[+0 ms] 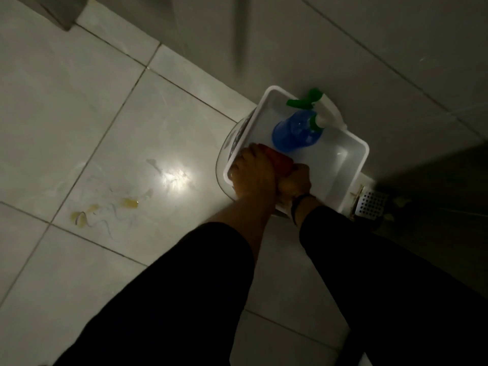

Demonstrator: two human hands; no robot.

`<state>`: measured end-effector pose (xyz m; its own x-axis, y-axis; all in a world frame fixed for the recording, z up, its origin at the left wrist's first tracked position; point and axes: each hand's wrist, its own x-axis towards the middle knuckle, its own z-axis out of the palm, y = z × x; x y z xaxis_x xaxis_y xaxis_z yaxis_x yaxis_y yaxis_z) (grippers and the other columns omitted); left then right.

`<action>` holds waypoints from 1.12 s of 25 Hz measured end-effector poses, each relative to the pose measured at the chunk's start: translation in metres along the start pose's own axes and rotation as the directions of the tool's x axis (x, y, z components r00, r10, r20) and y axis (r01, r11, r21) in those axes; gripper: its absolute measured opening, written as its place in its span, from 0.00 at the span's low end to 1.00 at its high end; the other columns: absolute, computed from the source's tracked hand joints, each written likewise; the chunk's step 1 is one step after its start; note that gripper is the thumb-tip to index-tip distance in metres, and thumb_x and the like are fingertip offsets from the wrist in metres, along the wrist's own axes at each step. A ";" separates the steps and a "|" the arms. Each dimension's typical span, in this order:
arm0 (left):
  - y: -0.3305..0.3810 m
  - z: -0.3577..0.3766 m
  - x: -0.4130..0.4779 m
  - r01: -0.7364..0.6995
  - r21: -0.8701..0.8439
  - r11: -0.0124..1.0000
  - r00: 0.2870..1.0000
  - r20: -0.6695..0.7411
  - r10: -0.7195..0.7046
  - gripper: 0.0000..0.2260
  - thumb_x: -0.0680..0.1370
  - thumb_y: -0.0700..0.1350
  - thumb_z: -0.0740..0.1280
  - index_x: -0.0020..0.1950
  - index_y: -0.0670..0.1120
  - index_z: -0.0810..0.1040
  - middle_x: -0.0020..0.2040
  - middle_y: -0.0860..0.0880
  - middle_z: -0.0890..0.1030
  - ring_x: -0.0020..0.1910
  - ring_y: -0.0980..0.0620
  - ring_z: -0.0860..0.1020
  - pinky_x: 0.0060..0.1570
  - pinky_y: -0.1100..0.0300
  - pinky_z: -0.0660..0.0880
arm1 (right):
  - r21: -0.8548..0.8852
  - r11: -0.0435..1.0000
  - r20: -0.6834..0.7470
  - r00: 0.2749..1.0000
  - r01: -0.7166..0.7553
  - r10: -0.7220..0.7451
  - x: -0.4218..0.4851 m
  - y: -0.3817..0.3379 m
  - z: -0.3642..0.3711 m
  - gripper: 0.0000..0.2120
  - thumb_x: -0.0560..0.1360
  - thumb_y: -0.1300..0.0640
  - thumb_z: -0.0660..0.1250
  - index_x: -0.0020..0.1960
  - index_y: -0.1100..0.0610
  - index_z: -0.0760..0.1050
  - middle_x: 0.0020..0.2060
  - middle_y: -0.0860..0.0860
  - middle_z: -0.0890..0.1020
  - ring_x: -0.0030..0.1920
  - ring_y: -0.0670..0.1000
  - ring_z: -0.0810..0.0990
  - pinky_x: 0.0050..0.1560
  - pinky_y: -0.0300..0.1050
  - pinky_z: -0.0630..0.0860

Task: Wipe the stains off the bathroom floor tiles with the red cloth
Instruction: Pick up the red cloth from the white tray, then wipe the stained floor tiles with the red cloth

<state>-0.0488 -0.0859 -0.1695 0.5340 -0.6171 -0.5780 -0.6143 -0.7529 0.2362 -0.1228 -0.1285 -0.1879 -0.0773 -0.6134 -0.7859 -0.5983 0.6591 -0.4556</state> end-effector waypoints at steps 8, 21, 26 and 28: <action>-0.037 -0.066 -0.053 0.091 -0.835 0.542 0.996 0.085 -0.036 0.22 0.78 0.56 0.69 0.72 0.54 0.75 0.63 0.52 0.79 0.59 0.52 0.81 0.57 0.54 0.78 | 0.370 0.928 0.222 0.974 -0.048 -0.039 -0.091 -0.027 -0.035 0.18 0.80 0.57 0.69 0.69 0.50 0.83 0.66 0.60 0.86 0.68 0.62 0.84 0.68 0.61 0.82; -0.379 0.013 -0.175 0.313 -0.858 0.408 0.893 0.119 -0.433 0.29 0.79 0.63 0.70 0.80 0.59 0.70 0.76 0.55 0.76 0.73 0.51 0.77 0.70 0.54 0.75 | -0.016 0.991 0.573 0.811 -0.131 0.116 -0.217 0.039 0.198 0.26 0.75 0.50 0.71 0.70 0.59 0.81 0.61 0.62 0.89 0.60 0.62 0.89 0.69 0.63 0.82; -0.508 0.155 -0.141 0.501 -0.500 0.707 0.774 -0.106 -0.624 0.32 0.85 0.59 0.56 0.87 0.46 0.60 0.87 0.42 0.63 0.87 0.40 0.60 0.83 0.41 0.58 | -0.276 0.868 0.541 0.813 0.412 -0.214 -0.141 0.075 0.332 0.10 0.86 0.57 0.65 0.52 0.58 0.82 0.28 0.46 0.84 0.29 0.49 0.82 0.28 0.37 0.78; -0.536 0.193 -0.111 0.497 -0.467 0.732 0.762 -0.169 -0.625 0.33 0.84 0.59 0.55 0.87 0.45 0.60 0.87 0.41 0.61 0.87 0.38 0.58 0.83 0.35 0.55 | -0.266 0.783 0.514 0.770 0.563 -0.379 -0.104 0.074 0.384 0.10 0.87 0.58 0.64 0.54 0.59 0.83 0.33 0.47 0.83 0.31 0.48 0.82 0.31 0.39 0.80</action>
<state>0.1093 0.4308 -0.3823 0.8889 -0.0385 -0.4565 0.0869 -0.9642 0.2505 0.1474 0.1511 -0.3004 0.5771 -0.4983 -0.6470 -0.7237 0.0551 -0.6880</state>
